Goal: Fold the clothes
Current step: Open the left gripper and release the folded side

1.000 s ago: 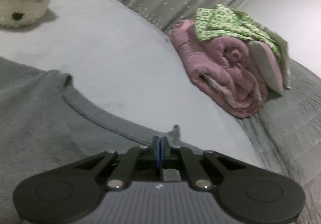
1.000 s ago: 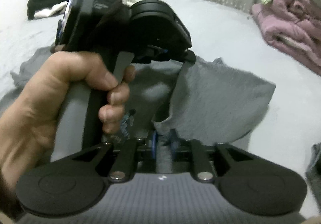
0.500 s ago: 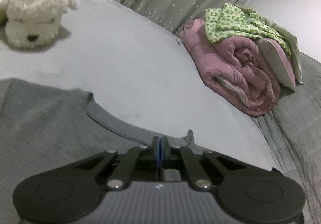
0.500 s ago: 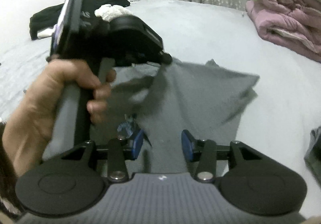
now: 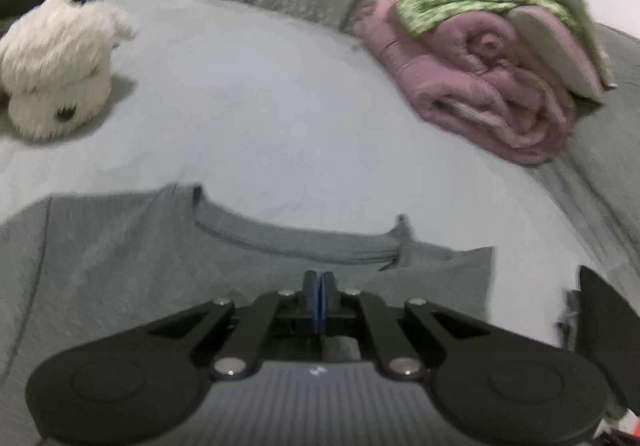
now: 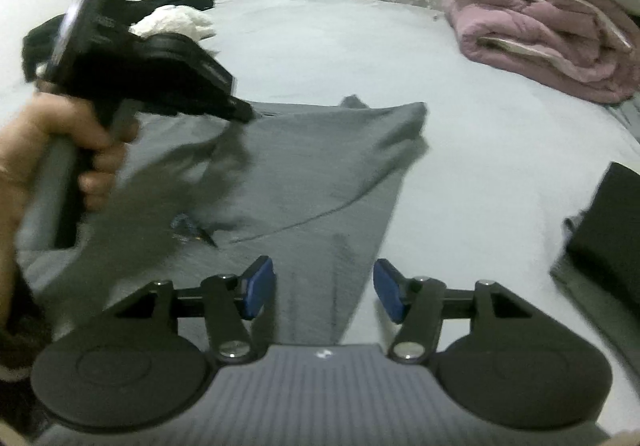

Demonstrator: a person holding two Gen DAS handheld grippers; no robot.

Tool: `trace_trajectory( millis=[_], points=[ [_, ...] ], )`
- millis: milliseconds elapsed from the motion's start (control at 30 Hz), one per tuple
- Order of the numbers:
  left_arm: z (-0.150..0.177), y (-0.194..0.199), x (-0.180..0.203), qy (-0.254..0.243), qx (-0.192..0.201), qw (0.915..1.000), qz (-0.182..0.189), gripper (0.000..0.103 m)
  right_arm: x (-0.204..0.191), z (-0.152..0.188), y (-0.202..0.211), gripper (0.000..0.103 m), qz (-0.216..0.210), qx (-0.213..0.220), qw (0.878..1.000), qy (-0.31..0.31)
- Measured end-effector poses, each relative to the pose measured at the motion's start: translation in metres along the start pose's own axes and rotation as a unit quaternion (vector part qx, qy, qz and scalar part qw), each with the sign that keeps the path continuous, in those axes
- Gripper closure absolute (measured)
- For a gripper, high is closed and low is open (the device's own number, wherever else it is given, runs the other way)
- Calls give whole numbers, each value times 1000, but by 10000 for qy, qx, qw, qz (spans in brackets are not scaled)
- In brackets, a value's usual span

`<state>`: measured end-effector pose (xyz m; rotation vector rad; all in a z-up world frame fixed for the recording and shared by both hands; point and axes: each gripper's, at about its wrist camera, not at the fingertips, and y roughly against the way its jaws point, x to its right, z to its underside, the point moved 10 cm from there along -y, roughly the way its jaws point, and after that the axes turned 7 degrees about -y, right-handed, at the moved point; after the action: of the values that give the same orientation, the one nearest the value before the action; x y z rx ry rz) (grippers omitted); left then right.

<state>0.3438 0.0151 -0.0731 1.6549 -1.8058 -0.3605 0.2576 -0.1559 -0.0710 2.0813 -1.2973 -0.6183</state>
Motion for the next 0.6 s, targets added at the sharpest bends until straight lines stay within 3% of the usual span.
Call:
trace_trajectory(
  millis=[67, 167, 267, 400, 467, 600],
  points=[
    [-7, 14, 4, -31, 178, 9997, 133, 102, 7, 0, 1, 43, 84, 42, 9999, -81],
    [-8, 21, -2, -165, 208, 9996, -87, 102, 13, 0, 5, 43, 136, 113, 9996, -220],
    [0, 9, -11, -210, -48, 9993, -301, 102, 5, 7, 9, 43, 32, 62, 9998, -168],
    [10, -8, -22, -33, -307, 9988, -379, 102, -25, 19, 20, 43, -269, 147, 9987, 412],
    [11, -9, -22, -24, -315, 9988, -381, 102, -48, 26, 23, 55, -446, 219, 9942, 952],
    [14, -11, -22, -7, -331, 9987, -384, 102, -82, 44, 15, 75, -240, 259, 9756, 2168]
  ],
)
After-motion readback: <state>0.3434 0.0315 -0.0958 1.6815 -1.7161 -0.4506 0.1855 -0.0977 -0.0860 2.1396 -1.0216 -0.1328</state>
